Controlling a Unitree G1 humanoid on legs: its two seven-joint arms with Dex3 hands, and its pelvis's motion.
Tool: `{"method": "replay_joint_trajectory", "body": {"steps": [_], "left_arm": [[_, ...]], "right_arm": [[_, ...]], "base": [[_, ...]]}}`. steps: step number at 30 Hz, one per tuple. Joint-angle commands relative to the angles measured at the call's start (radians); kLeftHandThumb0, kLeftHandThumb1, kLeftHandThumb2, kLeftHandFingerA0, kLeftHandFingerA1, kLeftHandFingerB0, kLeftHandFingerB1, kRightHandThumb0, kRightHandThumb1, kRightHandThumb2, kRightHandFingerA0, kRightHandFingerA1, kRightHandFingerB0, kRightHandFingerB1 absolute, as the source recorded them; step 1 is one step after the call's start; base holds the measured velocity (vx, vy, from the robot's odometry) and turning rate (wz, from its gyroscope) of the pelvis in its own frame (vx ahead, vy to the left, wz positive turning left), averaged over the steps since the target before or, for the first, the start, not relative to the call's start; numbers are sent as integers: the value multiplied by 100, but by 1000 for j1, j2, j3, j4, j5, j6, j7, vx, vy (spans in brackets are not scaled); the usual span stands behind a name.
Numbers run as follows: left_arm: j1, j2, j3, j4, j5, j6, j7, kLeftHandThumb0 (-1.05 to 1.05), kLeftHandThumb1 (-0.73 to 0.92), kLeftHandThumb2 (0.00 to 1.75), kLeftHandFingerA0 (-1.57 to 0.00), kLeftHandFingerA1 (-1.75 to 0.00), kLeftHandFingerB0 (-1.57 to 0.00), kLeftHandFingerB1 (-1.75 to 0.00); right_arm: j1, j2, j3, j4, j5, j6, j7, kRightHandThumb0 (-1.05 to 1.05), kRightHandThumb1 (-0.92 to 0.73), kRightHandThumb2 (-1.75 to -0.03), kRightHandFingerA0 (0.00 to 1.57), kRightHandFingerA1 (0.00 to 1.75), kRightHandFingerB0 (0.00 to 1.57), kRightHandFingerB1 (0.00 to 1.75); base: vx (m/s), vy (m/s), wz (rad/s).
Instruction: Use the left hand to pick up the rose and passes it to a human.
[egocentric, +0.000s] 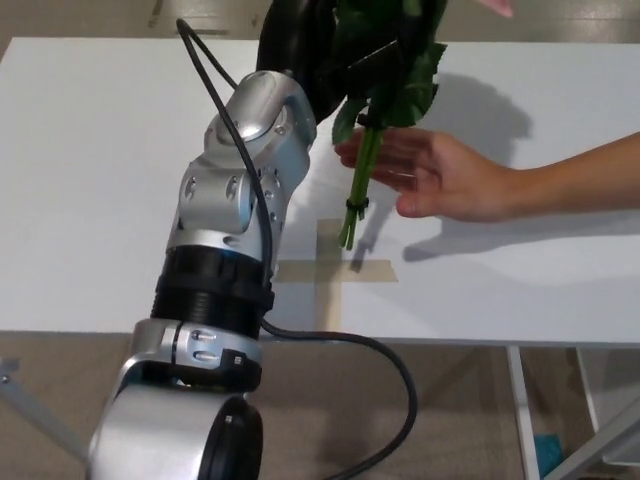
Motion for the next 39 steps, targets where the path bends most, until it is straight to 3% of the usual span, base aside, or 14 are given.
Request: {"method": "replay_joint_trajectory", "body": {"steps": [1, 19, 31, 39], "left_arm": [[-25, -75, -19, -4, -27, -32, 22, -17, 75, 74, -98, -142, -87, -100], [-42, -171, -61, 66, -107, -116, 8, -17, 76, 74, -97, -138, -89, -98], [-47, -177, -77, 101, -124, -130, 12, -16, 76, 74, -97, -138, -92, -92], [-38, -167, -101, 97, -124, -118, 16, -16, 76, 75, -97, -138, -89, -99]], "right_arm": [[1, 6, -2, 0, 8, 16, 6, -54, -80, -64, 62, 56, 47, 37], [-18, 10, -12, -2, 9, 17, 17, -54, -80, -64, 63, 57, 50, 38], [-32, 9, -13, 0, 10, 23, 17, -54, -80, -65, 62, 56, 49, 38], [-38, 7, -12, -3, 10, 13, 23, -54, -80, -64, 62, 54, 50, 38]], "base": [[0, 0, 0], [0, 0, 0], [0, 0, 0], [0, 0, 0]]}}
